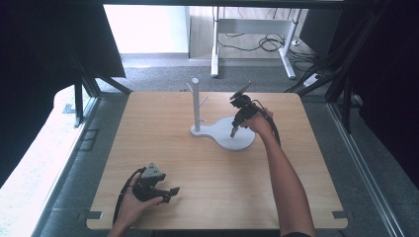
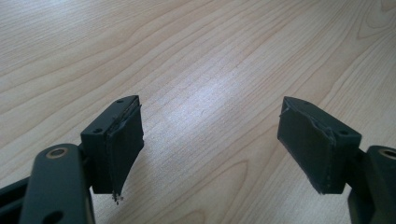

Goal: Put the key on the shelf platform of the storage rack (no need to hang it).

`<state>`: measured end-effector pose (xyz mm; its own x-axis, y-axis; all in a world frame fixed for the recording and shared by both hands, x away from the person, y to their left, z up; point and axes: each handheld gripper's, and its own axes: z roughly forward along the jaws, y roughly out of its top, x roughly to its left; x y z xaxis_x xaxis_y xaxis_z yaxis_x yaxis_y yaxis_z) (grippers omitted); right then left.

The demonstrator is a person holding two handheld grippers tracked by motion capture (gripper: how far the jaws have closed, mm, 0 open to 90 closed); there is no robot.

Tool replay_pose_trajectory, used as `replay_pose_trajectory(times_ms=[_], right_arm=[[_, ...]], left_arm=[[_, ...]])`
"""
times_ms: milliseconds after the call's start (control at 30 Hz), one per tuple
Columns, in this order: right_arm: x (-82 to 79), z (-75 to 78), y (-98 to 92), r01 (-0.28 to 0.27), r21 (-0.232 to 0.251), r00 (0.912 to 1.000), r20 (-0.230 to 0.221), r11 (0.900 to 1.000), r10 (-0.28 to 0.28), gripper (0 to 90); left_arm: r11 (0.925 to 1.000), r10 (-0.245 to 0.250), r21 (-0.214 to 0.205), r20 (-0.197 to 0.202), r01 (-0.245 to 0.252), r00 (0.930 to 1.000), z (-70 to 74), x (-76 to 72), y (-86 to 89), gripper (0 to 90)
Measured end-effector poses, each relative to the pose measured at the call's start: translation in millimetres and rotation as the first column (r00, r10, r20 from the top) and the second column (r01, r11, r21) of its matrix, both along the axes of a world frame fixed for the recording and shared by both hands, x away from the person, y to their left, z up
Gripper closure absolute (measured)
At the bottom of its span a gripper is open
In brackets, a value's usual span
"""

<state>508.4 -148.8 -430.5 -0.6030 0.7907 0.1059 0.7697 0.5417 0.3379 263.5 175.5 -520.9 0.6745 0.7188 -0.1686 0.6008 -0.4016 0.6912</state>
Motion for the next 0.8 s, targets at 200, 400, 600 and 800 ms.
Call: replay_pose_trajectory(times_ms=[200,400,600,800], right_arm=[[3.5,-8.0,1.2,0.012,0.002,0.9999,-0.002,0.9999,-0.012,89.5],[5.3,-15.5,2.5,0.010,-0.009,0.9999,-0.011,0.9999,-0.010,89.5],[7.0,-21.8,2.9,0.013,-0.019,0.9999,0.002,0.9997,-0.013,89.2],[9.9,-31.5,-0.9,0.030,-0.022,0.9996,0.000,0.9993,-0.030,88.9]], left_arm=[[1.0000,0.001,0.001,-0.001,-0.001,1.0000,-0.3,0.2,0.0,22.7],[1.0000,-0.004,0.005,0.002,0.004,1.0000,-0.5,0.4,-0.2,22.7],[1.0000,-0.005,0.007,0.002,0.005,1.0000,-0.5,0.3,-0.5,22.7],[1.0000,-0.007,0.007,0.001,0.007,1.0000,-0.8,0.2,-1.1,22.7]])
